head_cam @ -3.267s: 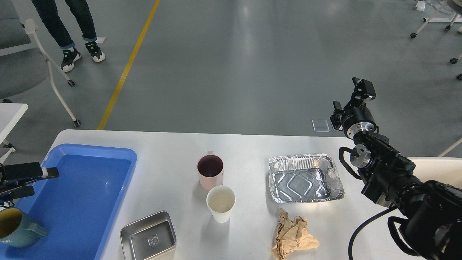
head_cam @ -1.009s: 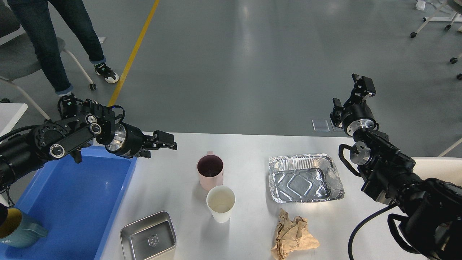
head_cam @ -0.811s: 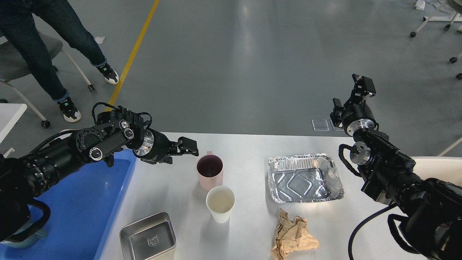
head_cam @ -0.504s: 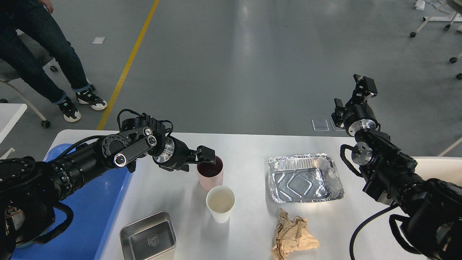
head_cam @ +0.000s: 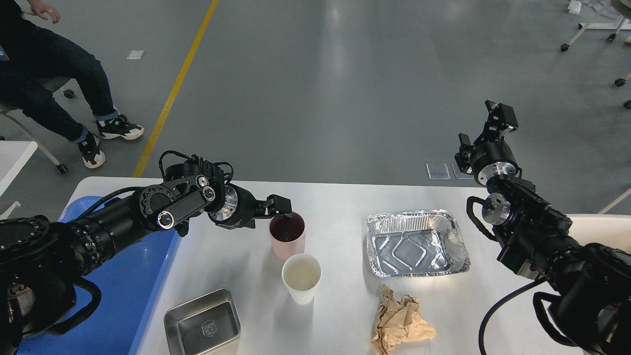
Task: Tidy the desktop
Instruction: 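Grasp the pink mug rim with the left gripper, then lift the pink mug and carry it over the blue bin, then lower the pink mug into the blue bin and release it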
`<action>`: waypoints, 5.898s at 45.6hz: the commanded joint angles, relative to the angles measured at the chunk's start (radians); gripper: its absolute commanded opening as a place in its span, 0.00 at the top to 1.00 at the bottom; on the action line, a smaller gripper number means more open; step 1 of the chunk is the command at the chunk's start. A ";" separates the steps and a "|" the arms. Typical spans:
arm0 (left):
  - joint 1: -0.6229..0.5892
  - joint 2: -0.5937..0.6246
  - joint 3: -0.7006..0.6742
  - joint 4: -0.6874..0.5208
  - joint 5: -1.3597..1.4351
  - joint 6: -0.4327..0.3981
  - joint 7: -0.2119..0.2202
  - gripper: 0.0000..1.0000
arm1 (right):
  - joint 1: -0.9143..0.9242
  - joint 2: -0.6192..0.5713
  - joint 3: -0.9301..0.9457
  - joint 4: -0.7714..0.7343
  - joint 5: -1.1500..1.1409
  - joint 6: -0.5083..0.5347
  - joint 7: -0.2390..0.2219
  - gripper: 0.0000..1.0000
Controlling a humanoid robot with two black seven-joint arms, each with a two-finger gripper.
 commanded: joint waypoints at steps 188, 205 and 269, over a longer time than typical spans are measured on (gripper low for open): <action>-0.159 0.857 0.160 -0.597 0.172 -0.357 0.120 1.00 | 0.081 -0.049 -0.002 0.000 -0.004 -0.003 -0.005 0.00; -0.027 0.862 0.160 -0.709 0.217 -0.357 0.123 1.00 | 0.083 -0.051 0.000 0.000 -0.004 -0.003 -0.005 0.00; 0.076 0.829 0.163 -0.716 0.396 -0.226 0.123 1.00 | 0.101 -0.037 -0.037 -0.002 -0.004 -0.006 -0.005 0.00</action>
